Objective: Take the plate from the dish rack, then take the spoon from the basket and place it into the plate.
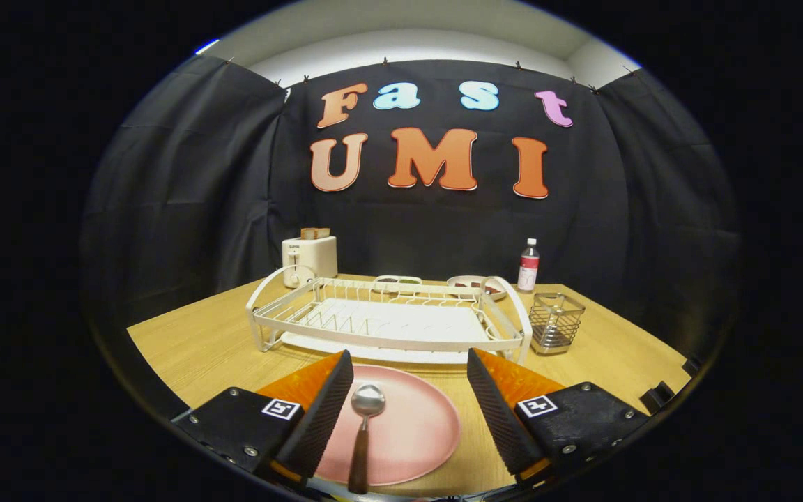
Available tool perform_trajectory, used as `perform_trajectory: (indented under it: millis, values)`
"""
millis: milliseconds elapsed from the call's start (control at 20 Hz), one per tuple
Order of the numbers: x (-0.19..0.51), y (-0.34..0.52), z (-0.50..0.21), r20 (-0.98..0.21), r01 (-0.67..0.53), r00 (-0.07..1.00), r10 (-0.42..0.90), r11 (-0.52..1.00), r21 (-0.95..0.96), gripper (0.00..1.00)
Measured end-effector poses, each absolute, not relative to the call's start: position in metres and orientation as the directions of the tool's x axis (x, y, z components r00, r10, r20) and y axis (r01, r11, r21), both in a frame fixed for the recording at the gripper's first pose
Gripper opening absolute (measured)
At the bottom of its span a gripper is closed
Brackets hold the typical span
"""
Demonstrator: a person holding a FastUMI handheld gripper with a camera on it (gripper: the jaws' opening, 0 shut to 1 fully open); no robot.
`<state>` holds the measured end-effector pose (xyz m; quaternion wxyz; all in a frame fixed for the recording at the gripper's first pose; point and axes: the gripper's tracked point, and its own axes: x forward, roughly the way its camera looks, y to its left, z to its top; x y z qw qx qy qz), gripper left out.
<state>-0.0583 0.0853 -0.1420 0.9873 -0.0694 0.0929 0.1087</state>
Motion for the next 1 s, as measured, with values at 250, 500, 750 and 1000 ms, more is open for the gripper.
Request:
perform_trajectory:
  millis: [250,500,750,1000]
  values:
    - [-0.031,0.053,-0.121,-0.199,-0.201,0.965,0.172,0.97,-0.134,0.98]
    - [0.001,0.015,-0.101,-0.164,-0.143,0.978,0.126,0.985,-0.094,0.98]
    - [0.027,-0.02,-0.091,-0.159,-0.106,0.983,0.088,0.989,-0.108,0.98]
    - [0.039,-0.043,-0.072,-0.126,-0.072,0.991,0.053,0.986,-0.149,0.98]
